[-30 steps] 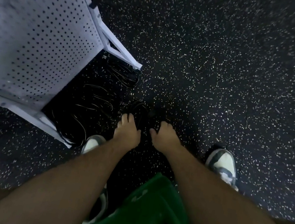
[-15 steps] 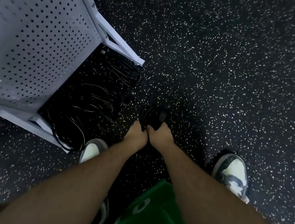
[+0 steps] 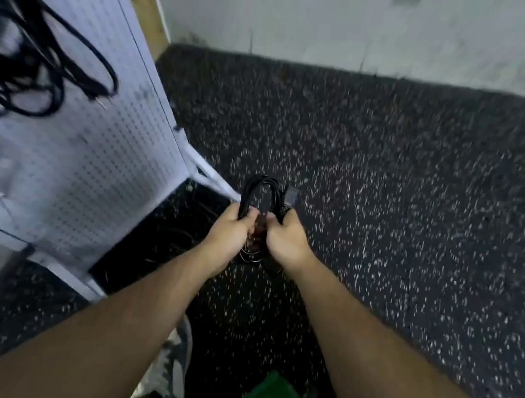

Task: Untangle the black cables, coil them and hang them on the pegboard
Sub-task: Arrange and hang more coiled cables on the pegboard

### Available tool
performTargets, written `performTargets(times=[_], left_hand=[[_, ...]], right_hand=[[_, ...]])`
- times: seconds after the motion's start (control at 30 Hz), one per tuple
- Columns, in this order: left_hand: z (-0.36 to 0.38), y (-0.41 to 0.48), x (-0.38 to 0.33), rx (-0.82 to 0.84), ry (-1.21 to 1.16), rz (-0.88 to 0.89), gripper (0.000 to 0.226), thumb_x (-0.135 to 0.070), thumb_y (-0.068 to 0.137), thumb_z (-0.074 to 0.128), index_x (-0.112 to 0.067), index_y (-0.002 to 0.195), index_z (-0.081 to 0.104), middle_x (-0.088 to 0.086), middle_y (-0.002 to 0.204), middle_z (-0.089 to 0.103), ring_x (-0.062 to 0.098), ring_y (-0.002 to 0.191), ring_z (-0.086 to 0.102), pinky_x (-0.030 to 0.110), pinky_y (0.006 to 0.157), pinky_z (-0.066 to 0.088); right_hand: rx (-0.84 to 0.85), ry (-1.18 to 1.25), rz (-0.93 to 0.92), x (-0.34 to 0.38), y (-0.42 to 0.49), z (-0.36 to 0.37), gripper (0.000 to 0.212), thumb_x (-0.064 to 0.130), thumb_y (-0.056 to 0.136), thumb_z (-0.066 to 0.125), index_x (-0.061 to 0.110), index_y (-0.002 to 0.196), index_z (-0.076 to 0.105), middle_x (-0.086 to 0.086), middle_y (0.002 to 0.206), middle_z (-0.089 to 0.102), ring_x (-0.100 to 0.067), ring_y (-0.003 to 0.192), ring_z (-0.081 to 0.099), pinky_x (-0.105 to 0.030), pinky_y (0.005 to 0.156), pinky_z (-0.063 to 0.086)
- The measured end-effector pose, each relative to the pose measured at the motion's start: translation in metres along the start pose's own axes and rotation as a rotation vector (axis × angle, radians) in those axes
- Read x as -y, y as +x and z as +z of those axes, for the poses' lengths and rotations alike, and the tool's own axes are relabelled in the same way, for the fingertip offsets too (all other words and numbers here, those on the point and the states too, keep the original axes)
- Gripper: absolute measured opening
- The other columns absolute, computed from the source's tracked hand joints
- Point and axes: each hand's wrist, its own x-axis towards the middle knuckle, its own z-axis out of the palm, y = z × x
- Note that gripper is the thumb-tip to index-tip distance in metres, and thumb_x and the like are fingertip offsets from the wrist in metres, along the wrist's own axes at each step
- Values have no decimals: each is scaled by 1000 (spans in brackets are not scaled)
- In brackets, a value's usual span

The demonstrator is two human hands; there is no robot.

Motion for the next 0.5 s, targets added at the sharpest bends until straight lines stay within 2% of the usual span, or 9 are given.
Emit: performTargets(times=[0.03,0.13,0.23,0.27,0.33,0.37,0.4,0.47,0.5], left_hand=[[-5,-7,-24,-4,-52,18,9,-20,103,56,-14,96,58,-3,71,57,12,68,56,24,66,45],[-23,-31,-97,1,-182,96,5,-17,96,58,-12,95,56,1,69,53,16,63,53,29,64,42],[-42,-60,-156,-49,-124,211,14,-18,107,47,-16,94,53,1,68,52,11,52,53,20,48,41],[-50,-67,-169,-75,-79,258,18,-21,109,44,-18,92,52,2,69,53,13,54,54,22,50,43],[-68,-77,-192,-116,-35,349,25,-25,111,39,-24,89,50,5,74,55,19,67,57,33,67,48],[-78,-82,-202,-139,-22,381,26,-26,111,37,-26,89,51,4,77,57,20,72,58,35,72,48],[-87,-84,-212,-163,-17,408,26,-26,111,36,-27,90,51,3,79,58,18,74,57,31,73,48],[-102,-85,-229,-215,-58,466,24,-23,111,36,-25,95,53,1,82,57,13,72,55,19,66,44],[-108,-84,-237,-254,-74,495,22,-22,111,36,-22,98,54,1,82,57,11,70,54,15,62,42]], right_hand=[[-9,0,-50,23,-6,-3,22,20,107,44,9,125,52,-6,114,64,-22,107,61,-33,92,50],[-41,-31,-176,93,-26,-14,26,25,109,40,6,126,48,-4,111,57,-21,107,57,-23,71,40],[-39,25,-239,157,-48,-23,26,31,110,39,13,127,47,0,111,51,-21,112,54,-25,76,34],[-21,89,-248,176,-56,-23,24,32,109,39,17,124,50,-1,112,55,-19,108,55,-27,75,37],[31,216,-267,210,-66,-18,29,33,107,40,17,113,63,-7,111,66,-18,97,62,-28,71,44],[47,256,-287,225,-69,-13,32,35,106,40,19,105,68,-9,108,70,-21,95,65,-31,74,48],[52,242,-330,238,-70,-9,34,38,105,40,22,98,70,-9,104,71,-26,98,67,-36,80,52],[50,137,-462,261,-69,-2,35,40,106,42,25,91,70,-5,98,73,-29,102,69,-44,94,53],[41,92,-512,273,-68,0,35,36,108,42,22,92,70,-5,96,73,-27,99,69,-43,95,53]])
